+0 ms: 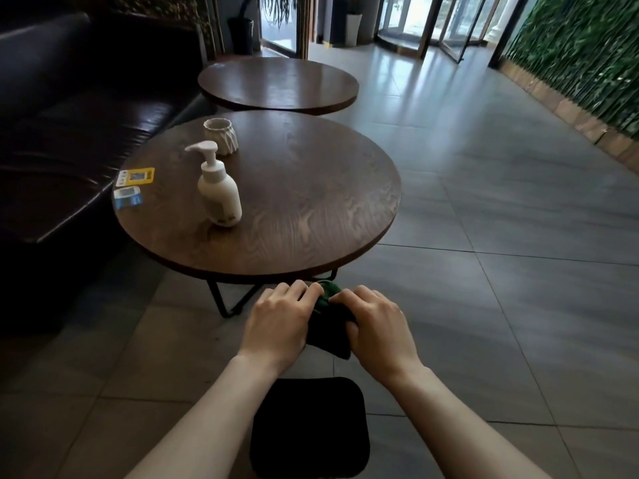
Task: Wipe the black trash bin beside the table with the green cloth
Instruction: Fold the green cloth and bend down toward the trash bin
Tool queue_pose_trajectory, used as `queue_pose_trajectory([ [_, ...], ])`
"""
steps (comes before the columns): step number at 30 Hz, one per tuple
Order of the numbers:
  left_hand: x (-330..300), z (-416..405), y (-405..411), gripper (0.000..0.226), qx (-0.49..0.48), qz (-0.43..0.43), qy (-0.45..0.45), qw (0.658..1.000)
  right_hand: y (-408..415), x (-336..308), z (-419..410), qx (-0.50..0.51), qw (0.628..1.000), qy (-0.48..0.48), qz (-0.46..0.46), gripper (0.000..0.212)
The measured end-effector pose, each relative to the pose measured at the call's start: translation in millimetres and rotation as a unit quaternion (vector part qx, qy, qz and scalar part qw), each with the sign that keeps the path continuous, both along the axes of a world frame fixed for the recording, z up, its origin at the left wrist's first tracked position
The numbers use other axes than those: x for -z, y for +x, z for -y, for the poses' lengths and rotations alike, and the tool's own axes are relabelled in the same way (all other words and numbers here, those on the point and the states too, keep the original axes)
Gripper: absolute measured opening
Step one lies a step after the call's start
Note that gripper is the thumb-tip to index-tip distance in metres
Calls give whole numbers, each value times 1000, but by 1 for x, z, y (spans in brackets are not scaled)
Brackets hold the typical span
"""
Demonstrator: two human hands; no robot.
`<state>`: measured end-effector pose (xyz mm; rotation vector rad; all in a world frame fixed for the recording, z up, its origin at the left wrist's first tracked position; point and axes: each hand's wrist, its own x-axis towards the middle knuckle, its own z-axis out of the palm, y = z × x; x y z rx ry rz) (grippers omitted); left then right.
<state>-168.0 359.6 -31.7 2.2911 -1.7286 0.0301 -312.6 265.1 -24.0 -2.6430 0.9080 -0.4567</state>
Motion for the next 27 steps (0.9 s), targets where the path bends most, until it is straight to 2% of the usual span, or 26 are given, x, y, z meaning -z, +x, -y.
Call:
queue_pose_trajectory([
  [12,139,6,15,43,-13,5,-10,1000,19,145,9,-16,1000,-3,16,34],
  [21,209,11,19,44,-22,29,-29,999,25,220,17,-21,999,-34,36,39],
  [27,236,4,13,42,-29,39,-37,998,20,247,10,-28,998,-41,51,37],
])
